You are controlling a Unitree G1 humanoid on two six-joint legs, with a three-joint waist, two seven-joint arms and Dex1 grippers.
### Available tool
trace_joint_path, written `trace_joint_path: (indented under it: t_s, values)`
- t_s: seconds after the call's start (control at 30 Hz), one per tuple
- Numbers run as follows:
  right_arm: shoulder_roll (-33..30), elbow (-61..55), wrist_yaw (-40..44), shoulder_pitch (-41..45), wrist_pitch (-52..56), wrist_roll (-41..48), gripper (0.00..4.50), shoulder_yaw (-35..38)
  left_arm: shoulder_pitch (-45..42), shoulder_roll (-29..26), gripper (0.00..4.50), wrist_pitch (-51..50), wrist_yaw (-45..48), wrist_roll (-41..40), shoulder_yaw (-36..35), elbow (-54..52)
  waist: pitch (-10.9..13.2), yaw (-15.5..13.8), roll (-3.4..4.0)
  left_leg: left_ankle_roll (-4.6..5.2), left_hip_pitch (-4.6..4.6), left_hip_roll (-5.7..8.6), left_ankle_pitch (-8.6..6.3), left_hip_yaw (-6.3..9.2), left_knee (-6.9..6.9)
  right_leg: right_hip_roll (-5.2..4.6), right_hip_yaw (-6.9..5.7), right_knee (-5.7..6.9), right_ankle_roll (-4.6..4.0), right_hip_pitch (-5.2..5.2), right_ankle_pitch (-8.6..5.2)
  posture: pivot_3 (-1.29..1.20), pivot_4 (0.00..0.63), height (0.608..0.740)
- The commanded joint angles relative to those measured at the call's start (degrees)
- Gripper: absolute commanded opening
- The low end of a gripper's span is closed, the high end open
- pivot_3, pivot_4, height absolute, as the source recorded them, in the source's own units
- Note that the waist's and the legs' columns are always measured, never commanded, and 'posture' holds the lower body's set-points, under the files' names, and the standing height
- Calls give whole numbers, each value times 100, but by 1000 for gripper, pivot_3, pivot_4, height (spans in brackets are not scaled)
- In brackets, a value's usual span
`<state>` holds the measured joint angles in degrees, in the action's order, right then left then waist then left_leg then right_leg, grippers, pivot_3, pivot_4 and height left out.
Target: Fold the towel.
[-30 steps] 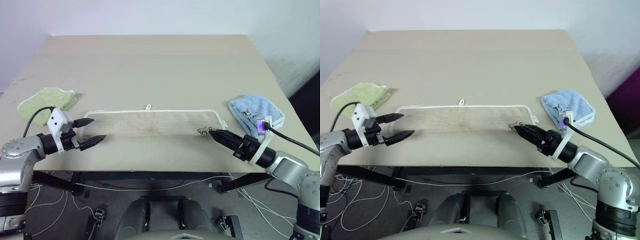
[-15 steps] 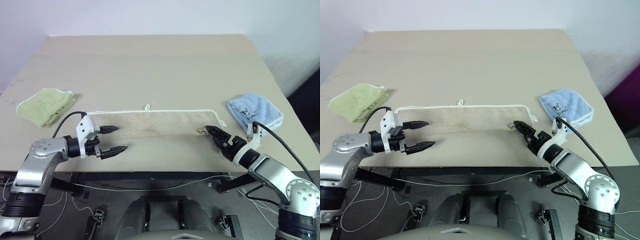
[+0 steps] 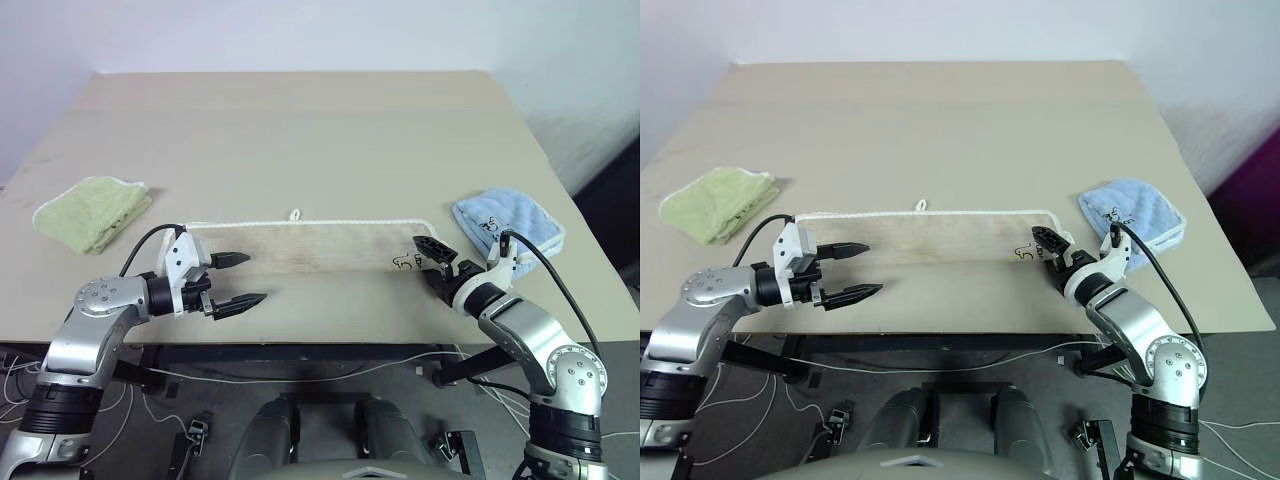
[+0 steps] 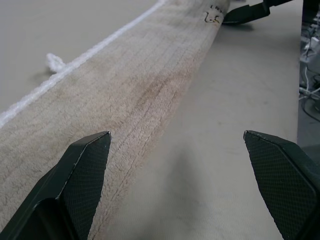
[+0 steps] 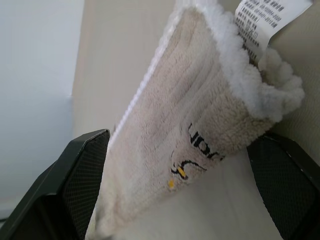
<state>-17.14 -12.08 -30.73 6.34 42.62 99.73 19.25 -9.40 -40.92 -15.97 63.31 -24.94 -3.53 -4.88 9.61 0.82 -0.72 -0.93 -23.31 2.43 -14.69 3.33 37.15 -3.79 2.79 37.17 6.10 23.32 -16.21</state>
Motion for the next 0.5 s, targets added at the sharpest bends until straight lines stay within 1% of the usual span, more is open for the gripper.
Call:
trace_joint_path:
  t_s: [0.03,0.37,0.4,0.5]
  values:
    - [15,214,-66,39,-354,-331,3595,185,-25,68,4500,34,-71,-86,-61,-260,0,-9,1,0,0,0,0,0,0,0,0,0,0,0,0,0,150,740]
    - [-46,119,-1,174,-562,-428,230,307,32,331,4500,-35,-263,-101,-7,-271,-2,1,5,0,-1,0,0,-1,-2,1,1,1,0,4,0,0,150,740]
    - [-97,100,15,201,-560,-440,19,340,31,350,4500,-31,-270,-85,9,-255,-2,-3,5,0,-1,0,0,-1,-1,1,1,0,0,3,0,0,150,740]
    - [-344,38,76,251,-505,-534,19,429,15,405,4500,-39,-291,-69,48,-190,-1,-8,7,0,-2,2,0,-1,-1,0,1,0,0,4,0,0,150,740]
